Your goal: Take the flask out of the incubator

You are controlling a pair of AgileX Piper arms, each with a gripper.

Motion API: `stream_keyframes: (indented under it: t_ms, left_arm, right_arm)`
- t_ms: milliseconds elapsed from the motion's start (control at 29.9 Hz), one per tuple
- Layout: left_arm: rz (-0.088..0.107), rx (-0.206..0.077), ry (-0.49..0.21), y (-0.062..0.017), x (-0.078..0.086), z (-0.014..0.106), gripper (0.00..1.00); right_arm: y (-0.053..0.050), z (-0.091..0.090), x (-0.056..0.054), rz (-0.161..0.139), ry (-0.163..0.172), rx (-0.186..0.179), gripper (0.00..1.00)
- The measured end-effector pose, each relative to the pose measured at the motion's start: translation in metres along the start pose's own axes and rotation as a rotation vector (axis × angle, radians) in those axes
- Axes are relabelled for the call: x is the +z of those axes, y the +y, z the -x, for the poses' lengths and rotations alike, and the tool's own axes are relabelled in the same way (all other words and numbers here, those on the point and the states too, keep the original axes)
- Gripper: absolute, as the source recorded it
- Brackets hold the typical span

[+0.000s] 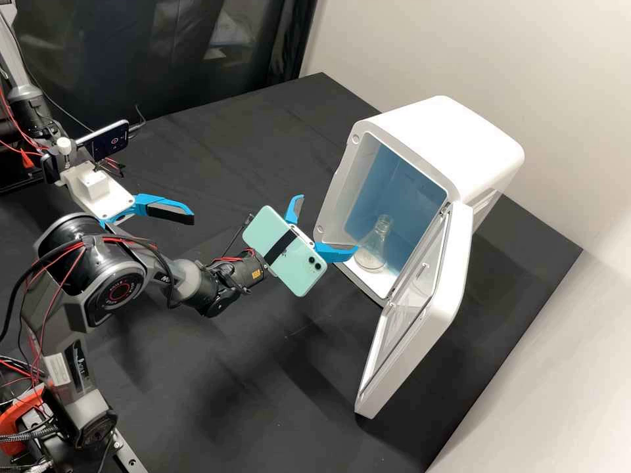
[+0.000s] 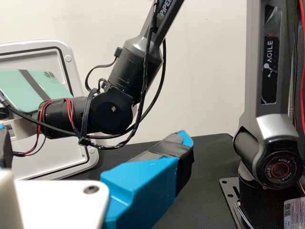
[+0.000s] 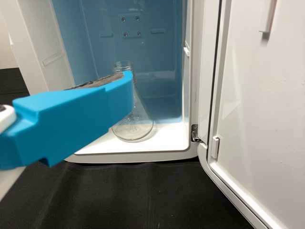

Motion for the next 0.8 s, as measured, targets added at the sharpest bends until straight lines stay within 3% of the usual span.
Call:
stream_keyframes:
  t_ms: [468,802]
  left_arm:
    - [0.000,-0.004,0.003,-0.0013,-0.001,0.000,1.00]
    - [-0.006,-0.059,0.048,-0.0181,-0.017,-0.006,1.00]
  right_arm:
    - [0.000,0.000,0.000,0.000,0.000,0.000,1.00]
    - [0.000,0.000,0.000,0.000,0.000,0.000,1.00]
